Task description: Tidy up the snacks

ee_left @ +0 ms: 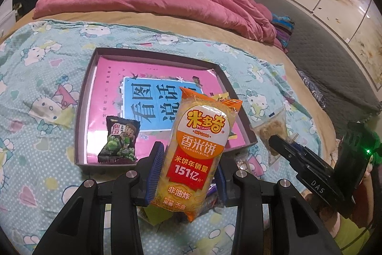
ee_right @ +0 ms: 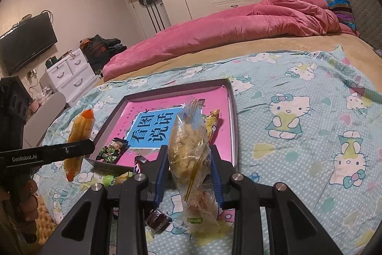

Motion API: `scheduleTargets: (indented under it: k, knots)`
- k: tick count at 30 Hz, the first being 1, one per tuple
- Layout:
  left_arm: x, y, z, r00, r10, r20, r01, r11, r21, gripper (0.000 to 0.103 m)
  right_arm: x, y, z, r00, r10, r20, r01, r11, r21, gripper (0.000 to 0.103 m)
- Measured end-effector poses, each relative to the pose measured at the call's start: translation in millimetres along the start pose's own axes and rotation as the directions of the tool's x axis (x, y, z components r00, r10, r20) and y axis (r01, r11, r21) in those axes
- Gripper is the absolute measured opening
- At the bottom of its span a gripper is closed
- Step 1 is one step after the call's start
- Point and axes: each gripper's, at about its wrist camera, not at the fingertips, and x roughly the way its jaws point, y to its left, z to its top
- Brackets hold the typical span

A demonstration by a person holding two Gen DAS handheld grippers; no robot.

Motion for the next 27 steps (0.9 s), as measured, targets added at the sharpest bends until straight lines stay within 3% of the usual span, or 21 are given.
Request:
scheduleTargets:
  k: [27]
  knots:
    - [44, 6, 21, 0.998, 0.057, -0.03, -0.058, 0.998, -0.006, 0.041, 19, -17, 8, 0.999, -0.029, -0.013, 0.029, 0.999, 0.029, 0.033]
